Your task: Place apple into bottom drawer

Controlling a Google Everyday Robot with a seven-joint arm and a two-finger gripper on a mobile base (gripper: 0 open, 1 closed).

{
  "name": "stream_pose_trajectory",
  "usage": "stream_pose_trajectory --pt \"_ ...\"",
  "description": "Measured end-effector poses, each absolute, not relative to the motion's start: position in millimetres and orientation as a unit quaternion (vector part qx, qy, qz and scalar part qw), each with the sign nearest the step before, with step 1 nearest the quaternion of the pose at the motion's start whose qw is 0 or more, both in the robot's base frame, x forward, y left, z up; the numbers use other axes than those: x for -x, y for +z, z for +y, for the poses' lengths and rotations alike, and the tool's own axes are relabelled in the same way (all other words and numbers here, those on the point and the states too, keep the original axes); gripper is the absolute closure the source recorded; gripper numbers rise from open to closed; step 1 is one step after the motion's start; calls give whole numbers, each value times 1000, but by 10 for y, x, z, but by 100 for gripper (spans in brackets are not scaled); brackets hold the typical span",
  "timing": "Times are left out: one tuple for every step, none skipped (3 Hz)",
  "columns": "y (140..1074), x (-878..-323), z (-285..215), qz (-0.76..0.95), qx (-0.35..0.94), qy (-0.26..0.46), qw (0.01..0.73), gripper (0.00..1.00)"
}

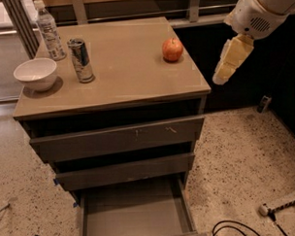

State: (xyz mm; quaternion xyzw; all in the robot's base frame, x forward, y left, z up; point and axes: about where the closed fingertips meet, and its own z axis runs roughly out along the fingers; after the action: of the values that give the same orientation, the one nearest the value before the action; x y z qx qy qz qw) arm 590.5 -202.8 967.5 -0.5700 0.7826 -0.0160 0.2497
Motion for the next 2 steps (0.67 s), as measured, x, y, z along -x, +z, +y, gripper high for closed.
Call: stream_pose_trajectory --pt "9793 -6042 -2032 780 566 -19 267 0" --pt "9768 -6060 -2030 781 565 -22 264 0"
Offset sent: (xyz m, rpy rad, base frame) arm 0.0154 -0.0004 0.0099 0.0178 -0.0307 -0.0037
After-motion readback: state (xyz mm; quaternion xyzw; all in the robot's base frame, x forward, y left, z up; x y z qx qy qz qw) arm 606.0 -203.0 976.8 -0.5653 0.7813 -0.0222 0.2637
